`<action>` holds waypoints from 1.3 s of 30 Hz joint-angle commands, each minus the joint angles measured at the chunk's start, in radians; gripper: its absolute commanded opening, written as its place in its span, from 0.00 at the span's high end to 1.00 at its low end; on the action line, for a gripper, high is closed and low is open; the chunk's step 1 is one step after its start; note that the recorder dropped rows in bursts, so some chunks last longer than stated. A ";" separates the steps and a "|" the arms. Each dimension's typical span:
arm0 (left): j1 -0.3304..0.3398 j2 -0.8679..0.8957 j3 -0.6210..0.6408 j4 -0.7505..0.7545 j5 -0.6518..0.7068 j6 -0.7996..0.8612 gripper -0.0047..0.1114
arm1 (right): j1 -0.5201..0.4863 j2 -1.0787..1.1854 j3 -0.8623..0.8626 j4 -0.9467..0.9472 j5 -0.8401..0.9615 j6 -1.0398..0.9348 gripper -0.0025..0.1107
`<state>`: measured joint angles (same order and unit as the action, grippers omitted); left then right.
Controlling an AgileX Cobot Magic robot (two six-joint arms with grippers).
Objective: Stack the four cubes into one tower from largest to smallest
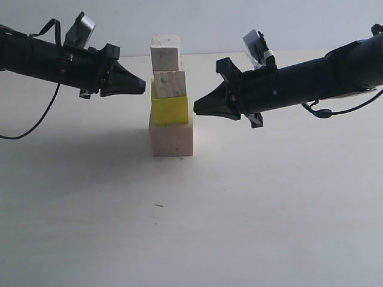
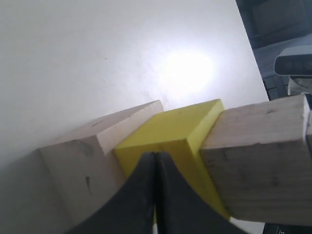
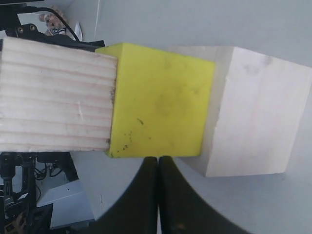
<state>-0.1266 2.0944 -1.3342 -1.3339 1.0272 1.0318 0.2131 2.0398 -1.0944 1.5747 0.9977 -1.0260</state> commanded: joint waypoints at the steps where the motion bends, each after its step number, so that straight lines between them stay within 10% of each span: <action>1: -0.015 0.000 -0.009 -0.015 0.000 0.012 0.96 | 0.003 -0.001 -0.009 -0.003 0.021 -0.022 0.98; 39: -0.024 0.000 -0.009 -0.030 0.005 0.023 0.96 | 0.031 -0.001 -0.009 0.043 -0.077 -0.054 0.98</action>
<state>-0.1454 2.0944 -1.3350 -1.3482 1.0275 1.0455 0.2425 2.0403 -1.0944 1.5868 0.9180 -1.0528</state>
